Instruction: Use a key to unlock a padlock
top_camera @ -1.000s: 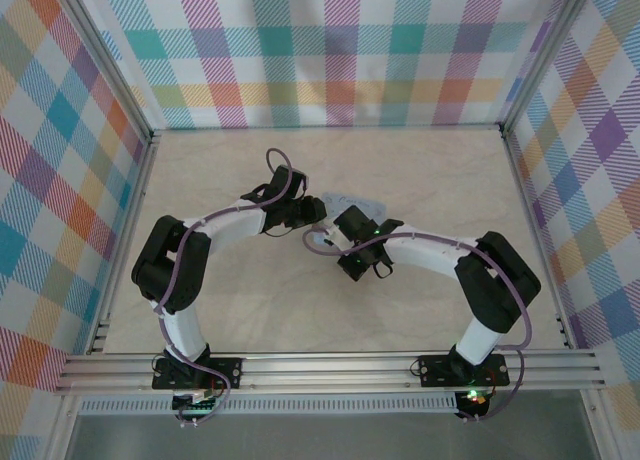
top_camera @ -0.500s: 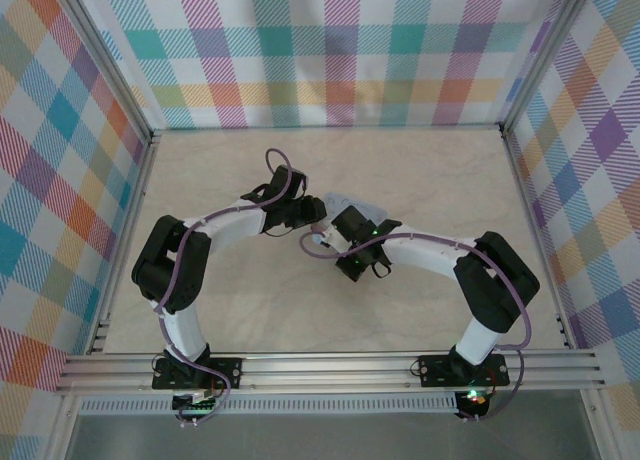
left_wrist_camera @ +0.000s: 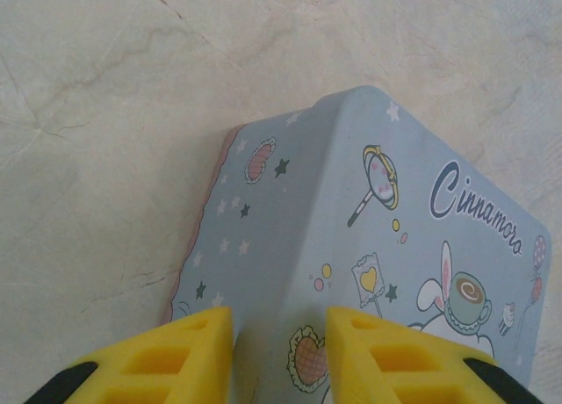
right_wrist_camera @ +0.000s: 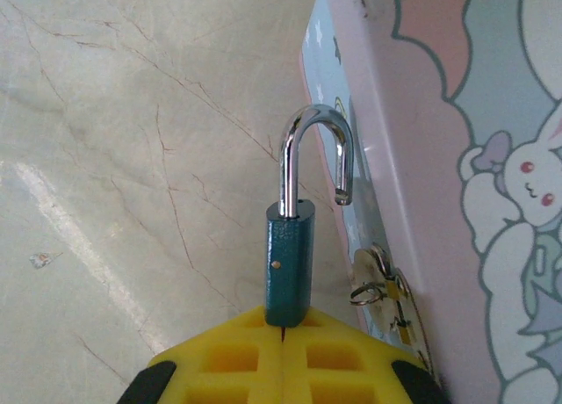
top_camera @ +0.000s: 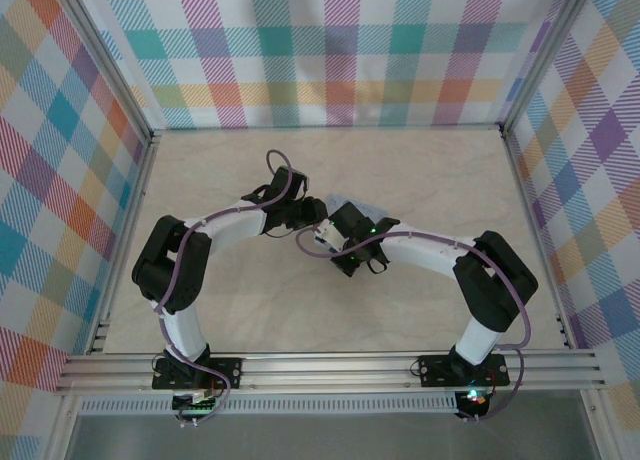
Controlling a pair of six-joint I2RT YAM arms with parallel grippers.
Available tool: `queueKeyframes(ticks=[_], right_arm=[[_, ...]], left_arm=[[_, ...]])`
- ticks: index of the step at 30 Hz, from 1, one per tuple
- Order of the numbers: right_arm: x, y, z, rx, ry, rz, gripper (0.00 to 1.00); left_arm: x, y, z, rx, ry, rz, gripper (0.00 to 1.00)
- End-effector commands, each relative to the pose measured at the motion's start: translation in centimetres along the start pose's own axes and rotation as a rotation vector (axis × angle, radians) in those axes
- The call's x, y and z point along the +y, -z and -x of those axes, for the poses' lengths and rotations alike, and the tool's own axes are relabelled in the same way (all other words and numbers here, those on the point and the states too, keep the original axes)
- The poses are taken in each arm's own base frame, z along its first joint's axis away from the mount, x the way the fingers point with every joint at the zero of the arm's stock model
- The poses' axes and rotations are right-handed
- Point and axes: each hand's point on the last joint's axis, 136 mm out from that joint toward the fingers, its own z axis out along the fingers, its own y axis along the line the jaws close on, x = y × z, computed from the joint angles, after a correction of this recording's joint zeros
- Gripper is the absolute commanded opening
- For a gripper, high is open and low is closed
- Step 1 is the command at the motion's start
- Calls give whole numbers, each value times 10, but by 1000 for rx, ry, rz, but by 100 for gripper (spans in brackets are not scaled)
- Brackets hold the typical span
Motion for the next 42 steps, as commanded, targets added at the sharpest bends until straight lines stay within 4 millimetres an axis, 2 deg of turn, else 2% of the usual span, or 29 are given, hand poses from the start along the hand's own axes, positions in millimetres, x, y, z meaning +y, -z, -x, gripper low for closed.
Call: queueKeyframes(ticks=[1,13,18,21,29,37,42], right_arm=[[4,2,15,-41,24,16,0],[14,0,29,-75,38,53,0],[25,-2,34,-72,72,66,0],[29,4,35,-91,64,74,0],[29,42,32,-176,11,68,0],[25,83,22,-265,-64,35,0],[13,105,16,-306,-160,-9,0]], left_arm=[[3,0,-9,24,8,5,33],[1,3,-9,18,22,-4,34],[9,6,-9,10,31,12,34],[15,13,-5,-12,43,24,36],[32,47,8,-93,89,35,42],[40,85,-1,-158,82,54,45],[42,106,-9,-182,73,59,48]])
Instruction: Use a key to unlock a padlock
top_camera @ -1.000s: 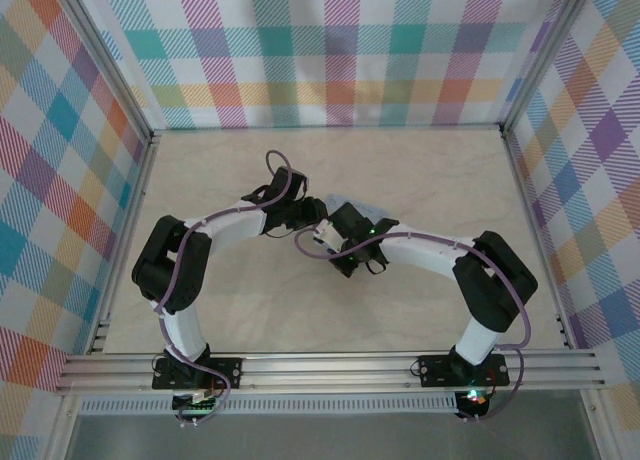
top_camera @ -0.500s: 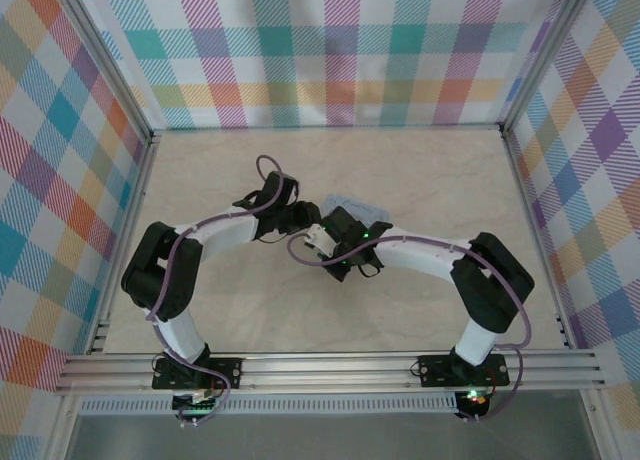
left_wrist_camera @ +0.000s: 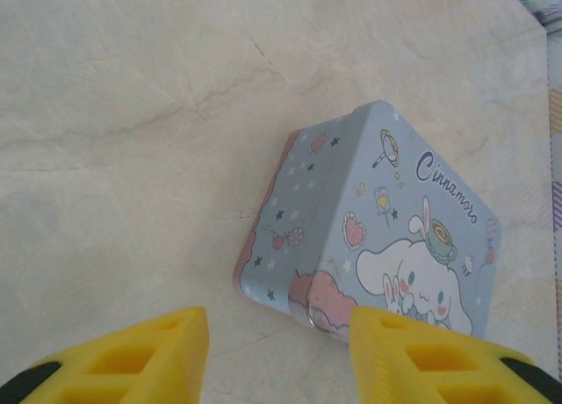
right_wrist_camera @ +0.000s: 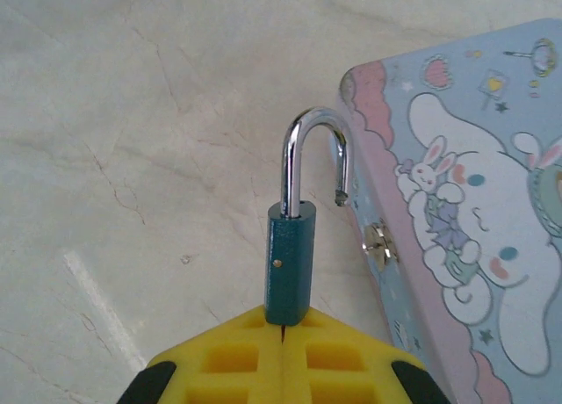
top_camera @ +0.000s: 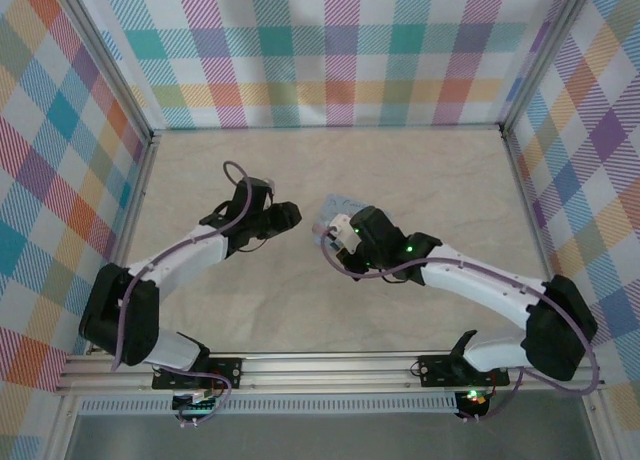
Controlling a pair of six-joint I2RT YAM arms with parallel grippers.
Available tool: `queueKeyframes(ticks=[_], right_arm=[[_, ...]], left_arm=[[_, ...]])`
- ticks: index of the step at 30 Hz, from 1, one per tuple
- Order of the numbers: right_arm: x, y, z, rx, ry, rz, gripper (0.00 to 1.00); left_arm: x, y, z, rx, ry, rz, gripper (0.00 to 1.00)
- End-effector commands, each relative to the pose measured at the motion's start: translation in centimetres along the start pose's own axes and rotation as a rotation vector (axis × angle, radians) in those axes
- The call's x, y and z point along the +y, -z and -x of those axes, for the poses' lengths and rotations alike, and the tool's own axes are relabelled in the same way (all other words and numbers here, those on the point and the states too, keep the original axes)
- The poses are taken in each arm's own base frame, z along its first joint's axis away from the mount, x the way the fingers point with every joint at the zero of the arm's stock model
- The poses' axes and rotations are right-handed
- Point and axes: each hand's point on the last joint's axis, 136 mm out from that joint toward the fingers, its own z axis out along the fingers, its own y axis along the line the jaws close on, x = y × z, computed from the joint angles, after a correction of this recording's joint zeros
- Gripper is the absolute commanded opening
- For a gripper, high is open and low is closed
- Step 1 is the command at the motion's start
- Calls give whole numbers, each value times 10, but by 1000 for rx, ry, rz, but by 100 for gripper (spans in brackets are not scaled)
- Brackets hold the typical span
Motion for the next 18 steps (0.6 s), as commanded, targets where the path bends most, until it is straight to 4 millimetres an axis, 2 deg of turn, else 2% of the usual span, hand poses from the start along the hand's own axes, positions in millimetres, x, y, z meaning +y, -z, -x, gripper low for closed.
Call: queueKeyframes(ticks=[1,7,9,12,13,18], right_arm=[[-10,17,0,-30,-98,-42,0],[-46,42,-13,-32,-316,-150,0],[-60,49,-22,-21,-389,-194,0],[-86,60,-41,5,-518,-280,0],[-95,63,-48,16,-563,-314,0],[-133,76,-92,92,-791,-450,0]], left_arm=[[13,17,-6,-12,1,38,49],[23,31,-18,-7,-17,56,52],[28,35,-21,-13,-23,64,57],[34,41,-22,-33,-23,80,66],[35,43,-22,-38,-26,86,98],[47,50,-25,-38,-40,142,100]])
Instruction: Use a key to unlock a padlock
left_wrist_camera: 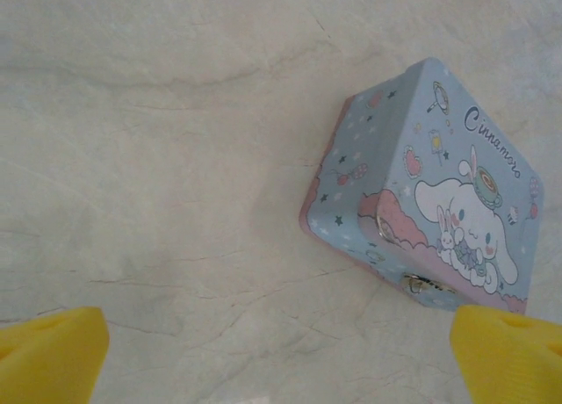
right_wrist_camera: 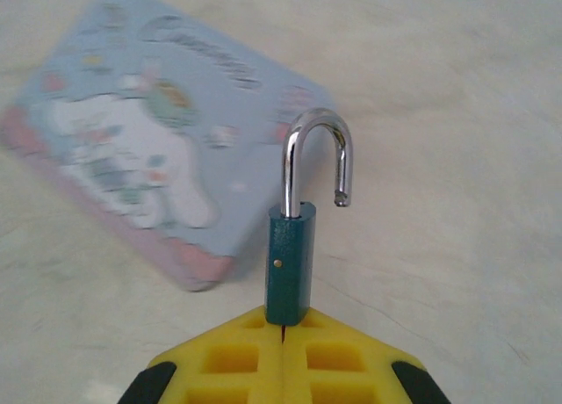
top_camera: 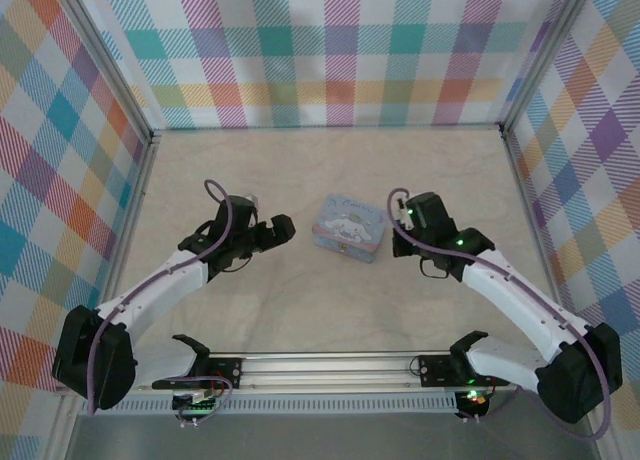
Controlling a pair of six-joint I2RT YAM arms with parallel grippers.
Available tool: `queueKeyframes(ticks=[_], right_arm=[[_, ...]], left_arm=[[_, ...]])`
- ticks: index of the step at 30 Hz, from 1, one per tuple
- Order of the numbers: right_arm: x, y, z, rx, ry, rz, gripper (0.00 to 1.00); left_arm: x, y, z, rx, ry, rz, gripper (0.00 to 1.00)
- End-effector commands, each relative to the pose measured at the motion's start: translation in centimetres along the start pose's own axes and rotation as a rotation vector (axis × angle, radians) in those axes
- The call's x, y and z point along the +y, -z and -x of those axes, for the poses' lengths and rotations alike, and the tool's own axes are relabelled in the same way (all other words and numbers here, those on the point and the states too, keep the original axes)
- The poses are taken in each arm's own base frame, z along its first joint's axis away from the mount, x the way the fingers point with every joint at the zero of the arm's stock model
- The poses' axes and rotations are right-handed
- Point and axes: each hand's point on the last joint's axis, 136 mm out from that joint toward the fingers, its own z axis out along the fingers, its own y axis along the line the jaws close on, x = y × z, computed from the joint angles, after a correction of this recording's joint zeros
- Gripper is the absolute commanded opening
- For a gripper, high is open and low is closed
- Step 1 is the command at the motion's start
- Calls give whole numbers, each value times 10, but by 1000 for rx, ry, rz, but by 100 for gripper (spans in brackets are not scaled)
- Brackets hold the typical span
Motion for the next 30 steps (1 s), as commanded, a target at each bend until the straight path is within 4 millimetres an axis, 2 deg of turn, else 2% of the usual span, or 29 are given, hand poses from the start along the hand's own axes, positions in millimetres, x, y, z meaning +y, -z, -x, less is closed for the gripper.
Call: queueKeyframes(ticks=[1,5,11,21,27,30], right_arm=[[-39,-3,-22,78,-170,-127,0],[-66,-11,-32,130,-254,-208,0],[-88,-33,-45,214,-303,-291,0],[-97,-74,-57,334,-303,-339,0],[-100,-88,-61,378,-299,-359,3],[-100,-93,-61,389,-302,-357,8]], left_arm=[[15,7,-2,-9,-20,60,100],[22,11,-3,-22,-23,87,100],[31,21,0,-57,-36,131,100],[38,27,-1,-66,-41,158,100],[39,26,-3,-61,-36,158,100],[41,25,-4,-59,-36,161,100]])
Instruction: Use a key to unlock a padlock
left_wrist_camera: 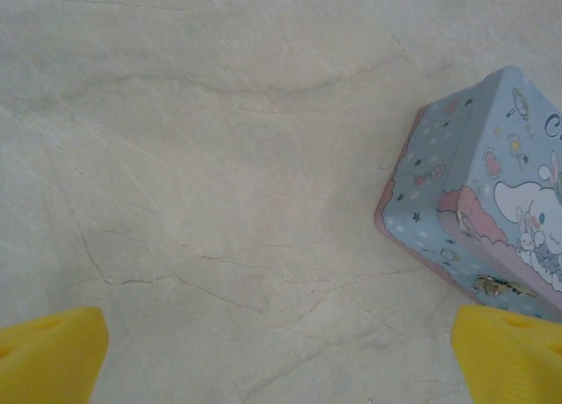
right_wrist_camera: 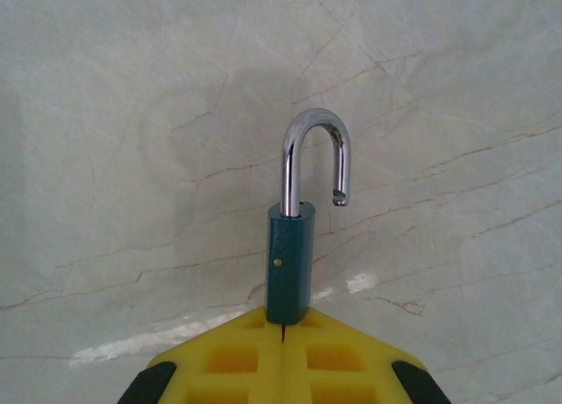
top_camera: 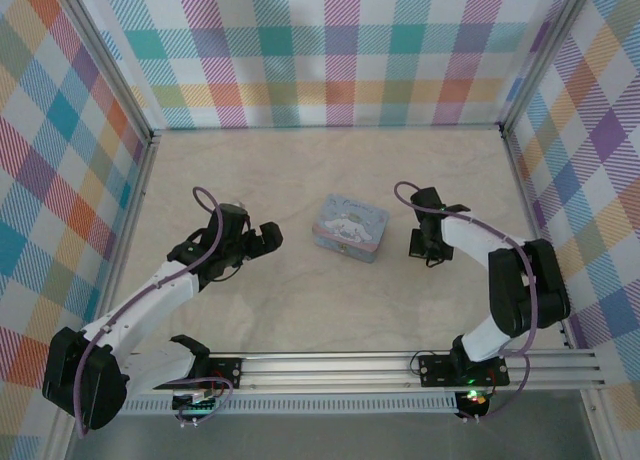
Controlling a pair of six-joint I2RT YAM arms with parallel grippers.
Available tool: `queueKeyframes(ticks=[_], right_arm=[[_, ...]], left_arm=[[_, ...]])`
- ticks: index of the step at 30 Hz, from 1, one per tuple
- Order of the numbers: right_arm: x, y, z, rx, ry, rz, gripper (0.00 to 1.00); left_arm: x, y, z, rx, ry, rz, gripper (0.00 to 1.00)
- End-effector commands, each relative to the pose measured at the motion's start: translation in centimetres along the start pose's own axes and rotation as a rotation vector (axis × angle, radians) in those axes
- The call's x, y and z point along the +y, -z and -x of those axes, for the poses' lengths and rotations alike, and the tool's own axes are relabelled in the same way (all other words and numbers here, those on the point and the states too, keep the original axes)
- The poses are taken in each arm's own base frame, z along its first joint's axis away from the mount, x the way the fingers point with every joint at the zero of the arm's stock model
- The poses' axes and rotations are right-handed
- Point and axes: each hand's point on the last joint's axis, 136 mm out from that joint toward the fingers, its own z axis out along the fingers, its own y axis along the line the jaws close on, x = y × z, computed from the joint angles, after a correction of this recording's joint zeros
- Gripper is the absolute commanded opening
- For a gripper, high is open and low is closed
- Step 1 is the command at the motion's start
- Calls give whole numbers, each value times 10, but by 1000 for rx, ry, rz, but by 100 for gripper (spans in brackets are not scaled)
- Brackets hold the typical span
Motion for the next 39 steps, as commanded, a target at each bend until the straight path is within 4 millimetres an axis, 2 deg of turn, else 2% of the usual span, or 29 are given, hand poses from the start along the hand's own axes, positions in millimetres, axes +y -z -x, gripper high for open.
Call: queueKeyframes(ticks=[1,4,10,16,18,19,23,27,32,35,39], right_arm=[[4,2,13,-21,-23,7,11],[10,6,16,-21,-30,43,25],[15,36,21,-95,-35,121,33],[7,65,23,-182,-33,147,49],[5,74,25,-223,-42,160,61],[6,79,27,-245,-42,173,98],[2,92,37,-327,-63,187,100],[-25,101,52,-469,-141,76,100],[-47,111,72,-717,-133,-17,100],[-58,110,81,-843,-107,-95,100],[-61,100,89,-956,-68,-130,100]], left_arm=[[10,2,-2,-5,-10,28,100],[10,0,-3,0,-8,30,100],[9,0,-3,0,5,24,100],[9,3,1,-10,-3,37,100],[10,6,7,-25,-16,53,100],[8,8,10,-37,-29,50,100],[17,17,31,-114,-94,130,100],[36,29,57,-193,-194,291,100],[60,33,86,-337,-387,474,100],[84,32,102,-436,-364,536,100],[122,13,110,-451,-260,569,100]])
